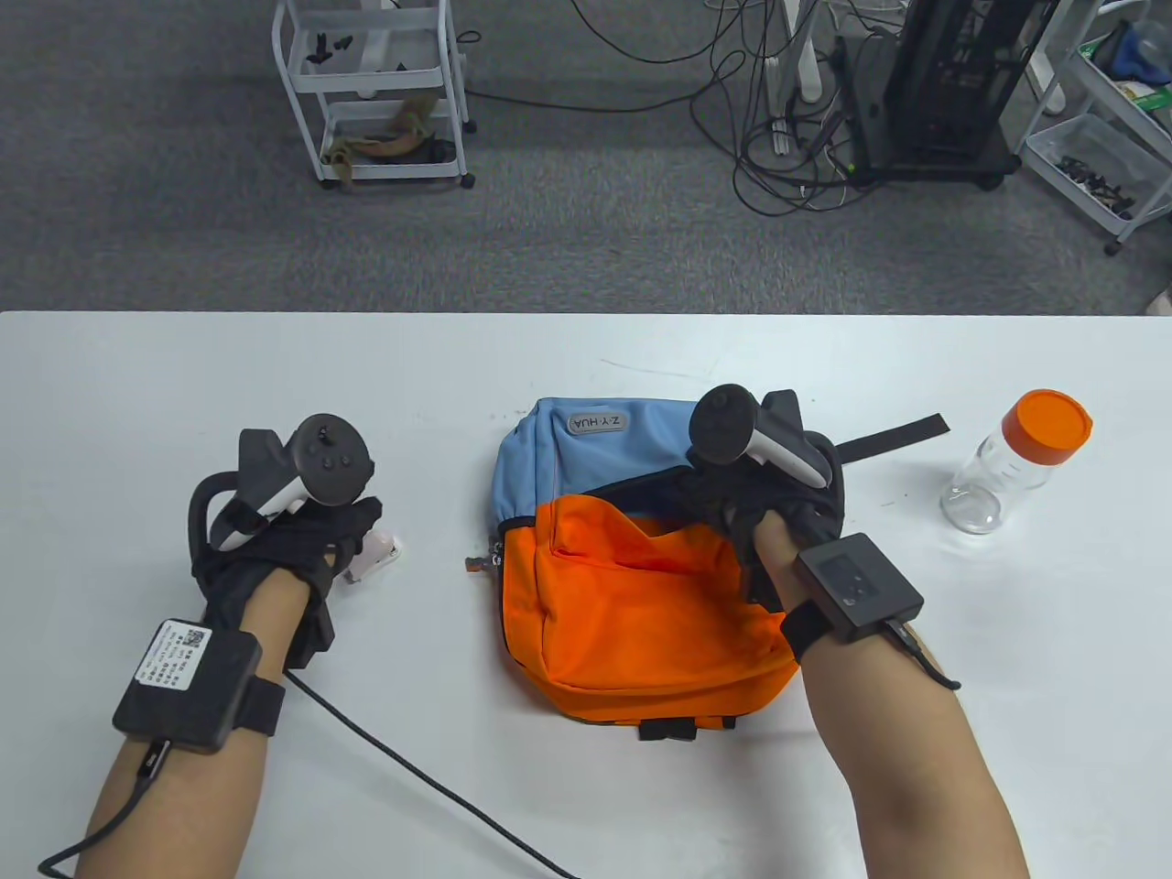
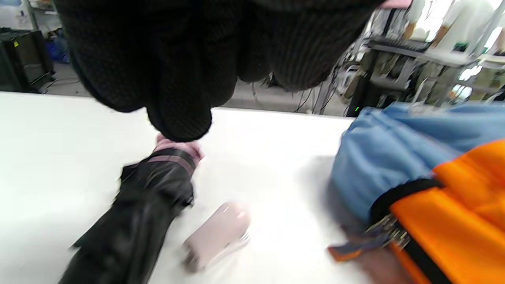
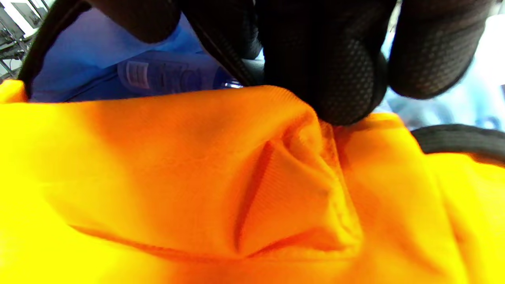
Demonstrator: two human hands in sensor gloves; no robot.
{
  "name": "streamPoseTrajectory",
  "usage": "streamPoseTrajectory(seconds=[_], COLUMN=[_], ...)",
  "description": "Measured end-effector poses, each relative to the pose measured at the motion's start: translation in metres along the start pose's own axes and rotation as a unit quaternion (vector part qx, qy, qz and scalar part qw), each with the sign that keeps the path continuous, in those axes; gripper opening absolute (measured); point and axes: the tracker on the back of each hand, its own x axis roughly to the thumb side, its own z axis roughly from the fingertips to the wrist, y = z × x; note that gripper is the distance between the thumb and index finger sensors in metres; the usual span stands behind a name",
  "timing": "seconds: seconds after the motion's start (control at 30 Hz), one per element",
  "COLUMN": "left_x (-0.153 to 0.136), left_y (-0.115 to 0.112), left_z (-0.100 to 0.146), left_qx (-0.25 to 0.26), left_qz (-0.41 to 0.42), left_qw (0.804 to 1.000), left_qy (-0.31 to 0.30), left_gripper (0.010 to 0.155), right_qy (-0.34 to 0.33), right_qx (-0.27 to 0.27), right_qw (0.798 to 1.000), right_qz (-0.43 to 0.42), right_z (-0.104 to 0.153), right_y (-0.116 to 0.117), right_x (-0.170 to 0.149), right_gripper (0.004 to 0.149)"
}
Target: Pack school bag
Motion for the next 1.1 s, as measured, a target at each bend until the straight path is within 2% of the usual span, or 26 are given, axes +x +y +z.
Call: streamPoseTrajectory(seconds=[0.13,0.23,0.4,0.53,0.67,0.83,0.93,1.1], left_x=[-0.003,-0.003,0.001,0.005,0.010,0.016,0.021,0.042], left_y=[-0.032,-0.052,-0.073,-0.087,-0.098,-0.101,-0.094,-0.055], left_z=[-0.020,-0.033,-0.048,-0.056,-0.062,-0.062,-0.058,-0.037], left_qx=[-0.064,-0.086,-0.117,-0.121,-0.100,-0.067,-0.059,0.030], left_qz=[-0.030,-0.013,-0.034,-0.061,-0.093,-0.130,-0.130,-0.084], left_qw=[0.995,0.992,0.988,0.984,0.983,0.982,0.984,0.995], left_qy=[0.074,0.089,0.095,0.115,0.122,0.121,0.110,0.031], left_gripper=[0.068,0.073,0.079,0.076,0.070,0.066,0.067,0.066], right_qy=[0.004,0.004,0.002,0.001,-0.001,-0.001,-0.003,-0.002], right_qx=[0.024,0.024,0.019,0.018,0.014,0.006,0.007,0.007], right_qw=[1.000,1.000,1.000,1.000,1.000,1.000,1.000,1.000], right_qz=[-0.001,-0.006,-0.009,-0.014,-0.014,-0.016,-0.017,-0.019], right_z=[-0.001,-0.001,-0.001,-0.001,0.000,0.001,0.002,0.002], right_y=[-0.002,-0.002,-0.001,-0.001,-0.001,0.001,0.002,0.002], right_x=[0.002,0.001,0.000,-0.001,-0.001,-0.002,-0.003,-0.003], right_gripper=[0.073,0.074,0.072,0.072,0.071,0.071,0.071,0.071])
